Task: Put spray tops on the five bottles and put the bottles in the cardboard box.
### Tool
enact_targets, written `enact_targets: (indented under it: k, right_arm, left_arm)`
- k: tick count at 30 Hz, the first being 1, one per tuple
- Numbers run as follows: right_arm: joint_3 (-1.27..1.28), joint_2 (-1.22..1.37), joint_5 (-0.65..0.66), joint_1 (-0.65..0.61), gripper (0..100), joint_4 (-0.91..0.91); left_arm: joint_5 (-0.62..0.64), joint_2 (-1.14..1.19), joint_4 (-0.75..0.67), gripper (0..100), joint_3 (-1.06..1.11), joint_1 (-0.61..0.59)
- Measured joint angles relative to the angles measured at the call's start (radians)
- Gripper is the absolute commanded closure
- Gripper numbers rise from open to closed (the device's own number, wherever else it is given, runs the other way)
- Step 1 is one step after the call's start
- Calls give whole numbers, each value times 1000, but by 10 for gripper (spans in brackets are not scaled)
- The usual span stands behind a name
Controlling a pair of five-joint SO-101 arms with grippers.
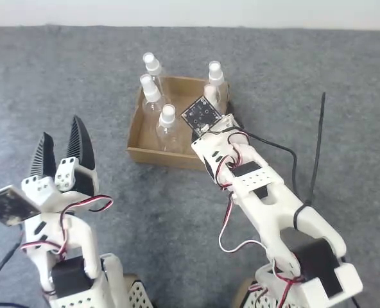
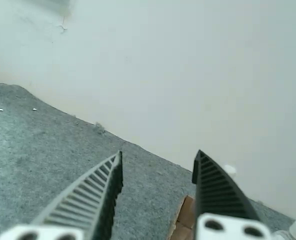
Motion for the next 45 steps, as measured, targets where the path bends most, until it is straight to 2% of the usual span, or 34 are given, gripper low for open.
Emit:
enact_targets:
  k: [16, 29, 31, 37, 45]
  right_arm:
    - [0, 0, -5, 0, 692, 69]
    - [2, -173, -5, 0, 697, 279]
    - [2, -184, -5, 0, 731, 301]
    - [2, -230, -5, 0, 931, 362]
    - [2, -259, -8, 0, 950, 425]
  left_arm:
    - [0, 0, 0, 790, 0, 0]
    - [0, 0, 0, 790, 0, 0]
    - [0, 0, 0, 789, 0, 0]
    - [0, 0, 0, 789, 0, 0]
    - [0, 0, 0, 789, 0, 0]
